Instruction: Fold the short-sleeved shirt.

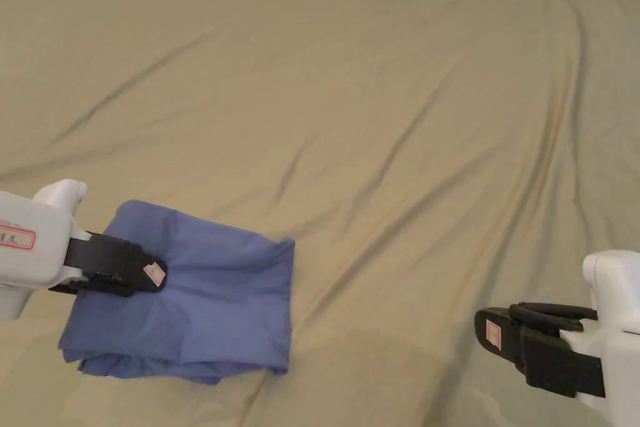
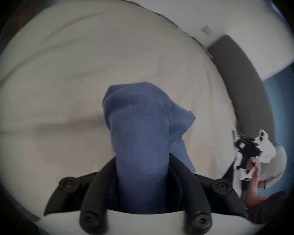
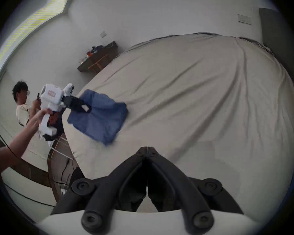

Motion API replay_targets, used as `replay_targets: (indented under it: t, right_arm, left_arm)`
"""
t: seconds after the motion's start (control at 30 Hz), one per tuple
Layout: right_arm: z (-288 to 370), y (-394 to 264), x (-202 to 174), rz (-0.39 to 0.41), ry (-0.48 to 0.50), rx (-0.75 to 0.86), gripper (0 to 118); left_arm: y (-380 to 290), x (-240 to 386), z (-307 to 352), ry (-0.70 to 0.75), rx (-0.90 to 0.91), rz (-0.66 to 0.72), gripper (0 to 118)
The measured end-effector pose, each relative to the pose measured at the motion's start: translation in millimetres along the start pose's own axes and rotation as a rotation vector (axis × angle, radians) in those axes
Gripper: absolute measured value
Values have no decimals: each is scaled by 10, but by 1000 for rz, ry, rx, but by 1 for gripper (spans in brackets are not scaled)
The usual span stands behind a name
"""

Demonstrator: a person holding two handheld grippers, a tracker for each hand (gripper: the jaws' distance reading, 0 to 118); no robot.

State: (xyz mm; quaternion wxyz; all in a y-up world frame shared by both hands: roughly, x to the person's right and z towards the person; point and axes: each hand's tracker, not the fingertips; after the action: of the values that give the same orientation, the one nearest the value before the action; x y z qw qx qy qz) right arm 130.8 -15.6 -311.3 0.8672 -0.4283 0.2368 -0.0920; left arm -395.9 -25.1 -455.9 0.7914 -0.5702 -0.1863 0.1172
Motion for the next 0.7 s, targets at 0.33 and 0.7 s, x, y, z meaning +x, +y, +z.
replay_targets:
  t: [0.33,0.7]
  right_arm:
    - [-339,-25,-410,94,50,-114,2]
    - [271,62,-115,99,-39,31,2]
  left_arm:
    - [22,-1230,37,234,-92,280,69]
    - [-336,-696,1292,476,387,158,1]
